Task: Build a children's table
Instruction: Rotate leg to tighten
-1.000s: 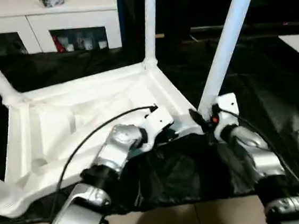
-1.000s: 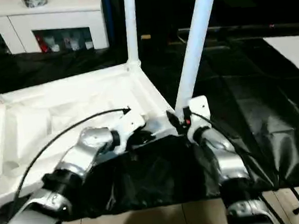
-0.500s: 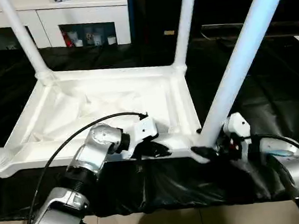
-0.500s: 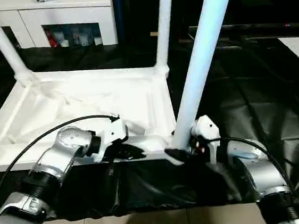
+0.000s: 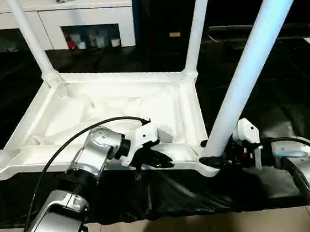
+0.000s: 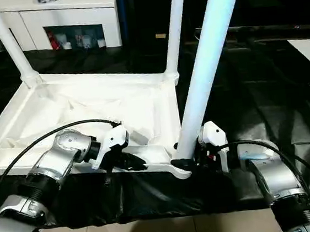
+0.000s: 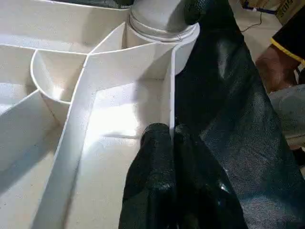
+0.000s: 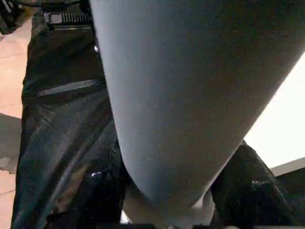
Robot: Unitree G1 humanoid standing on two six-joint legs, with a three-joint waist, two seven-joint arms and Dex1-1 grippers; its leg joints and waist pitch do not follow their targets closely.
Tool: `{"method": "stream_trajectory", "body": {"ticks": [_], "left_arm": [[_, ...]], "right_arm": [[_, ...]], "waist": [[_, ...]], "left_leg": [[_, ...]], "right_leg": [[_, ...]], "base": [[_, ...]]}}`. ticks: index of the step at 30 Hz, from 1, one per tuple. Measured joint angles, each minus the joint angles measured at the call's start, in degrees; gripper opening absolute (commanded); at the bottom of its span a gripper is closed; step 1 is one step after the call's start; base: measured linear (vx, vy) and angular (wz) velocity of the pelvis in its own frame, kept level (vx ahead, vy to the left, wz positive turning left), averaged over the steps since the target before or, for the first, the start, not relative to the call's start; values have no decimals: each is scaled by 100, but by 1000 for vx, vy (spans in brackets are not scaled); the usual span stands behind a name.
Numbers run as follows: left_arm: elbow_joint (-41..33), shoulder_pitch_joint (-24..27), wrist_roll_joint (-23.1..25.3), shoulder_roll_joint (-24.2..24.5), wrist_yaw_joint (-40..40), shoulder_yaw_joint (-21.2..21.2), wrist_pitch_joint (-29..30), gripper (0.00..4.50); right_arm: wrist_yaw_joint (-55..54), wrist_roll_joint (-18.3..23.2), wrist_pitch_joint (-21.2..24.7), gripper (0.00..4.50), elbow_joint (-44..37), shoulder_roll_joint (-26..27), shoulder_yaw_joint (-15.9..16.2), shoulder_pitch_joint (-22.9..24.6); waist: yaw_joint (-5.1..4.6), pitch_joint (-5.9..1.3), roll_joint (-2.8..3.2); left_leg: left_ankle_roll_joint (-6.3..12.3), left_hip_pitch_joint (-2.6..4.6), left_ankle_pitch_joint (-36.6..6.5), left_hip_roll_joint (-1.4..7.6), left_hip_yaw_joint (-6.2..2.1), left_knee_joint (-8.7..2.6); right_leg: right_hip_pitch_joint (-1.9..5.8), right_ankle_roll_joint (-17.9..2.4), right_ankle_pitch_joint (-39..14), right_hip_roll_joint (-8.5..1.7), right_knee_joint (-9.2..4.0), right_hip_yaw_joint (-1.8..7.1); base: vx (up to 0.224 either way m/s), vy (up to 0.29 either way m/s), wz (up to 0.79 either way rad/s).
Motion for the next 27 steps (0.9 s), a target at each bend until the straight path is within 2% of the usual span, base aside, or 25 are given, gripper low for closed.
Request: {"method": "stream_trajectory", "body": {"ticks": [5,9,14,15,18,20,23,27], "left_arm": [[-92,104,10,-38,279,87,166,0],[-166,149,135,-226,896,156,312,0],[-202,181,309,-546,1679,227,558,0],[-200,185,404,-658,1984,293,658,0],[-200,185,471,-913,2444,334,833,0],[-200,186,473,-940,2607,355,896,0],[-200,186,480,-960,2681,389,927,0],[-214,186,480,-960,2650,393,926,0]], "right_arm": [[-444,31,33,198,21,312,-180,126],[-1391,-53,91,196,281,800,-451,42],[-2591,-236,206,195,671,1312,-695,-238],[-3154,-376,278,195,906,1597,-788,-481],[-3894,-564,392,195,1234,1808,-902,-797],[-4159,-655,314,265,1456,1934,-913,-972],[-4295,-686,178,285,1618,2042,-922,-1060],[-4196,-685,145,321,1620,2041,-921,-1049]], "waist": [[-21,-3,-20],[-93,0,-25],[-134,0,-23],[-205,1,-23],[-281,-6,-9],[-309,-7,-3],[-350,1,-5],[-355,3,-1]], "left_leg": [[-13,28,-8,-1,0,-1],[-15,42,-8,-7,-2,-7],[-15,57,-8,-17,-5,-9],[-15,64,-8,-19,-12,-8],[-15,56,-8,-28,-38,-22],[-14,63,-8,-33,-37,-19],[-14,74,-8,-33,-37,-20],[-14,74,-8,-34,-32,-31]], "right_leg": [[21,-6,4,-2,4,2],[30,20,-12,-6,-24,4],[29,27,-16,-11,-62,14],[19,27,-16,-11,-71,12],[21,28,-17,-12,-134,-3],[-1,28,-17,-12,-134,5],[-16,32,-20,-12,-141,5],[-16,32,-20,-12,-164,8]], "base": [[0,0,0],[0,0,0],[0,0,0],[0,0,0],[0,0,0],[0,0,0],[0,0,0],[0,0,0]]}}
